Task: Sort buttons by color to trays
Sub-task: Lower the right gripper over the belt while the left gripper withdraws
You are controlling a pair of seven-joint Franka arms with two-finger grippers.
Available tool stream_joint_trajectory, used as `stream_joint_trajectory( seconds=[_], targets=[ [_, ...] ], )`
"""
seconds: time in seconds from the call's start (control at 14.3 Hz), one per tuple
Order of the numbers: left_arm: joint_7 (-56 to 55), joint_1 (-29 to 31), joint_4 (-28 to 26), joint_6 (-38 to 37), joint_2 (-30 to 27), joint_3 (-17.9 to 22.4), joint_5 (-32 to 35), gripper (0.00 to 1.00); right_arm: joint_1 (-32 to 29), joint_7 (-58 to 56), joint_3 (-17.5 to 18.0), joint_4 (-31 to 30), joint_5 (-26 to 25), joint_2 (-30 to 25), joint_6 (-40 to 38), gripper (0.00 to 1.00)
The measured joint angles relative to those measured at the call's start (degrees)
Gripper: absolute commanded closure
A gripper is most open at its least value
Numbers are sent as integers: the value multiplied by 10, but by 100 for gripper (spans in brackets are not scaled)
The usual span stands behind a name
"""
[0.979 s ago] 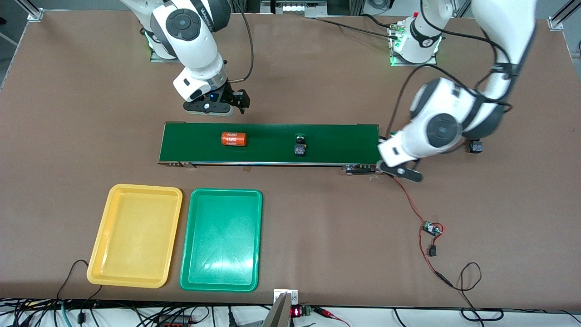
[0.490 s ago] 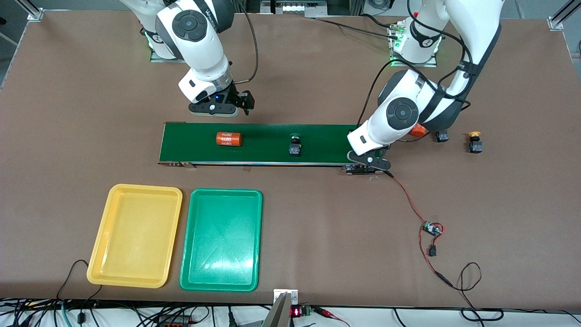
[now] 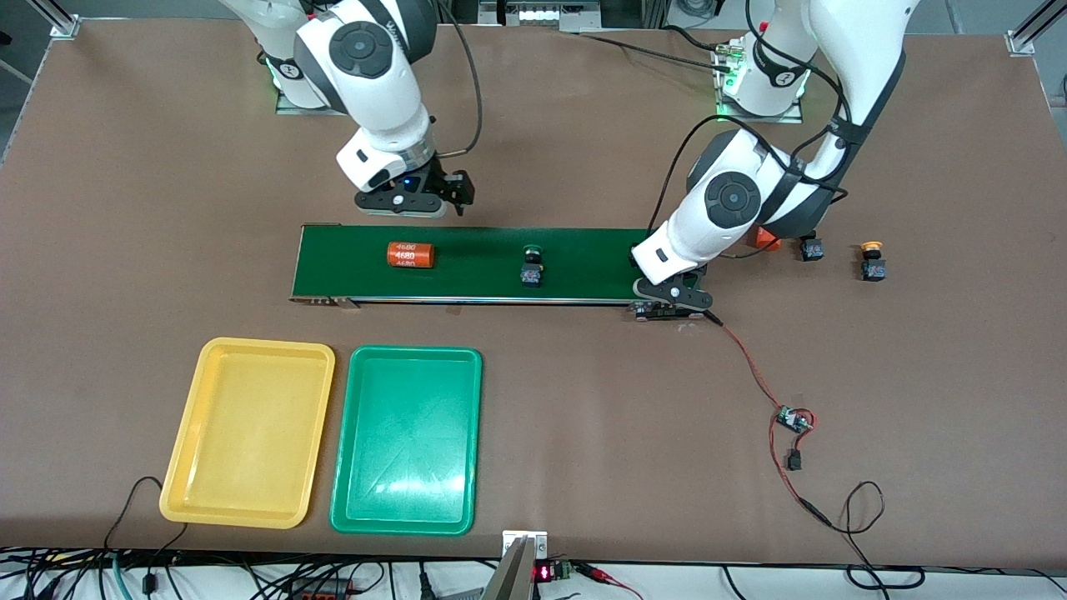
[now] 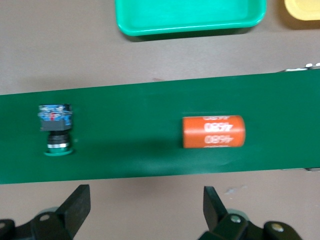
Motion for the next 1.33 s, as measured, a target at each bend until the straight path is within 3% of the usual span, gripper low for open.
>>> stream_joint_trajectory(
  seconds=[0.07,0.21,0.49,0.77,0.98,1.33],
  targets=[
    [-3,-1,-7,10,3,0,0,81,9,18,0,6,-10,10,1,0],
    [-6,-2,-10,19,9,0,0,0,19,37,0,14,-20,27,5,0],
    [-6,-3,-3,25,5,0,0,0,29,52,0,20,-20,46,15,0],
    [-5,16,3,14,-35,10,0,0,36,67,0,29,-36,61,27,0],
    [45,77,2,-32,-55,16,0,0,37,67,-2,38,-45,74,32,0],
    [173,204,-5,-40,-50,33,0,0,45,68,-24,48,-54,114,50,0]
  ],
)
